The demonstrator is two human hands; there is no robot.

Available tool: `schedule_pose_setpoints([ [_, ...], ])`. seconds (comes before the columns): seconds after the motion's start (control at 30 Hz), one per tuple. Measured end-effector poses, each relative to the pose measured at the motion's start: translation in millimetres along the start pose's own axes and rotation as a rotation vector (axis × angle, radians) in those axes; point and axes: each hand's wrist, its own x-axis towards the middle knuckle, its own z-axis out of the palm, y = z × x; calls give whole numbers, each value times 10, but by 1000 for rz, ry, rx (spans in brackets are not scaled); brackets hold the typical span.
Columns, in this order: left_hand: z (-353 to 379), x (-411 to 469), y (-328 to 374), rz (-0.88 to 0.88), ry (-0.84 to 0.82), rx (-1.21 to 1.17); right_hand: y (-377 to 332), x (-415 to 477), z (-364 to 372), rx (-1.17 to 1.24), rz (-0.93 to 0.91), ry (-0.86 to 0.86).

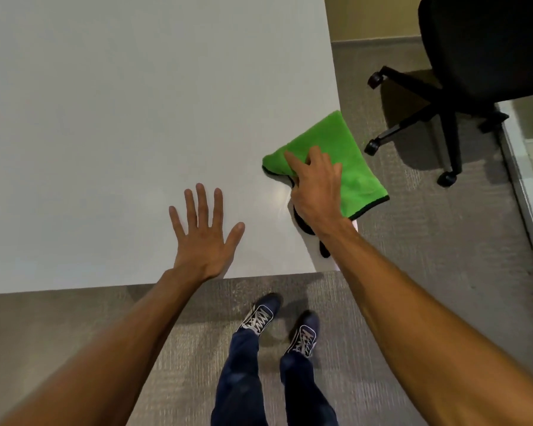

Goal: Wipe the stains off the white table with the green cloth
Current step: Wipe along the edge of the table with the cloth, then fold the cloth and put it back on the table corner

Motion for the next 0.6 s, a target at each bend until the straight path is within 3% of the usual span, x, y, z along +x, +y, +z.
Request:
schedule_pose_setpoints([
  [0.27,-205,-9,-68,33,-61,-142,-228,-1430,-134,141,-412,-308],
  [0.37,-329,-143,3,61,-17,-230,-115,-1603,-318,97,-426,-387],
  [0.47,-423,-434,271,148,136,-251,-20,-1606,-481,29,-419,-329],
  [0.53,-465,-648,486,58,155,-374,41,-1617,-553,-10,-429,-280],
  [0.6,-507,-790,673,-177,13,-593,66,-1613,-607,-21,-404,-235],
])
